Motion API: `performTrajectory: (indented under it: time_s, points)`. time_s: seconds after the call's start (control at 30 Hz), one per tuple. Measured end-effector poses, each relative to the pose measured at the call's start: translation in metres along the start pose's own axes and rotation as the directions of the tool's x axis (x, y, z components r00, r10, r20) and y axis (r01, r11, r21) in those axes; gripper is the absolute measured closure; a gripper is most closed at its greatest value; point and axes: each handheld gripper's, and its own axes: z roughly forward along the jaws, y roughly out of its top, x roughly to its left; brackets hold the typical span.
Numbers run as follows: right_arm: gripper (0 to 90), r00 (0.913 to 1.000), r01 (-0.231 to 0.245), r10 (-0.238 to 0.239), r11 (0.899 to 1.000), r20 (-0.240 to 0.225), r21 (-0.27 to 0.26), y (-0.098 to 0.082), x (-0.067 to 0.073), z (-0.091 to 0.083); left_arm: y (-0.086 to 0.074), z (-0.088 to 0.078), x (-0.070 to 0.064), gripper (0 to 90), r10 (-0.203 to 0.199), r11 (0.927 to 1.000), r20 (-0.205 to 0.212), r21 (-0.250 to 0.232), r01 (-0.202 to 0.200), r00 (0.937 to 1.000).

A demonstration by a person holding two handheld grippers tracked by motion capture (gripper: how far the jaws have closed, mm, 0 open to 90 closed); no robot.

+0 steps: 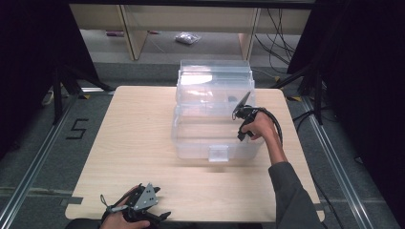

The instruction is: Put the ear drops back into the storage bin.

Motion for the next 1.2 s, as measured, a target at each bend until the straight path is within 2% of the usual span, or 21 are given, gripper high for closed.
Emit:
performTrajectory:
  time_s: [0.03,0.17,0.33,0.4,0.43,0.47,0.5,0.57,0.63,0.67,0.73,0.77,0.83,0.87,0.9,0.93,1.0,1.07,1.13,1.17,1.2]
  points:
    - [53.0,0.9994,-0.035,0.035,0.999,0.001,0.003,-0.001,0.003,-0.003,0.000,0.000,0.000,15.4,0.005,1.0000,-0.001,0.001,-0.005,1.0000]
    - [49.1,0.9991,-0.042,0.042,0.999,-0.010,-0.002,-0.002,0.004,-0.005,0.000,0.000,0.000,15.4,-0.002,1.0000,0.001,0.000,0.002,1.0000]
    - [45.4,0.9994,-0.034,0.034,0.999,-0.001,-0.014,-0.002,0.006,-0.009,0.000,0.000,0.001,15.4,0.016,0.9999,0.001,0.001,-0.016,0.9999]
    - [44.2,0.9997,-0.022,0.022,0.999,0.005,-0.043,-0.003,0.005,-0.010,0.000,0.000,0.001,15.4,0.016,0.9999,0.000,0.002,-0.016,0.9999]
    - [43.9,0.9998,-0.019,0.019,0.999,-0.001,-0.036,-0.002,0.006,-0.012,0.000,0.000,0.001,15.4,0.015,0.9999,0.001,0.000,-0.015,0.9999]
    - [43.1,0.9992,-0.039,0.039,0.999,-0.004,-0.035,-0.003,0.008,-0.013,0.000,0.000,0.000,15.5,0.007,1.0000,0.001,-0.001,-0.007,1.0000]
    - [42.6,0.9996,-0.029,0.028,0.998,-0.007,-0.051,-0.004,0.007,-0.014,-0.001,0.001,-0.001,15.4,-0.018,0.9998,0.014,0.000,0.018,0.9997]
    - [41.4,1.0000,-0.006,0.006,0.998,0.000,-0.060,-0.004,0.007,-0.017,0.000,0.001,0.000,15.4,-0.007,1.0000,0.015,-0.002,0.007,0.9999]
    - [40.1,1.0000,-0.005,0.005,0.998,-0.004,-0.069,-0.006,0.007,-0.020,0.000,0.000,0.001,15.4,0.015,0.9999,0.013,-0.008,-0.014,0.9998]
    - [39.6,0.9995,-0.032,0.032,0.997,0.004,-0.071,-0.006,0.008,-0.021,0.000,0.000,0.001,15.4,0.016,0.9998,0.009,-0.010,-0.015,0.9998]
    - [38.7,0.9999,-0.007,0.007,0.996,0.008,-0.086,-0.008,0.007,-0.023,0.000,0.001,-0.001,15.5,-0.010,0.9999,0.006,-0.012,0.010,0.9999]
    - [38.1,0.9996,-0.028,0.027,0.997,-0.007,-0.070,-0.008,0.009,-0.026,0.000,0.001,-0.001,15.5,-0.008,0.9999,0.006,-0.011,0.008,1.0000]
    - [37.1,0.9999,0.012,-0.011,0.995,0.012,-0.102,-0.009,0.007,-0.026,0.000,0.000,0.000,15.4,0.003,0.9999,-0.002,-0.010,-0.003,1.0000]
    - [37.0,0.9999,0.008,-0.006,0.995,0.014,-0.104,-0.010,0.009,-0.029,0.000,-0.001,0.001,15.4,0.021,0.9998,-0.013,-0.007,-0.021,0.9997]
    - [37.0,0.9999,0.008,-0.006,0.995,0.014,-0.104,-0.010,0.009,-0.029,0.000,0.000,0.000,15.4,0.013,0.9999,-0.001,-0.010,-0.013,0.9999]
    - [37.0,0.9997,-0.018,0.020,0.993,0.013,-0.114,-0.010,0.012,-0.031,0.000,0.000,0.000,15.4,0.005,0.9999,0.000,-0.008,-0.005,1.0000]
    - [37.0,0.9994,0.030,-0.028,0.991,0.020,-0.128,-0.012,0.013,-0.032,0.000,0.000,0.000,15.5,-0.003,0.9999,-0.002,-0.010,0.003,1.0000]
    - [37.0,0.9997,0.020,-0.018,0.992,0.017,-0.128,-0.012,0.017,-0.036,0.000,0.000,0.000,15.5,0.003,0.9999,-0.002,-0.010,-0.003,1.0000]
    - [36.2,0.9991,0.038,-0.036,0.991,0.022,-0.132,-0.013,0.020,-0.039,0.000,0.000,-0.001,15.4,-0.003,0.9999,-0.002,-0.010,0.003,1.0000]
    - [35.5,0.9977,0.063,-0.059,0.988,0.031,-0.140,-0.013,0.020,-0.039,0.000,0.000,0.000,15.4,-0.002,0.9999,-0.001,-0.011,0.002,1.0000]
    - [35.0,0.9983,0.052,-0.048,0.988,0.032,-0.147,-0.014,0.024,-0.042,0.000,0.000,0.000,15.4,-0.003,0.9999,-0.002,-0.011,0.003,1.0000]
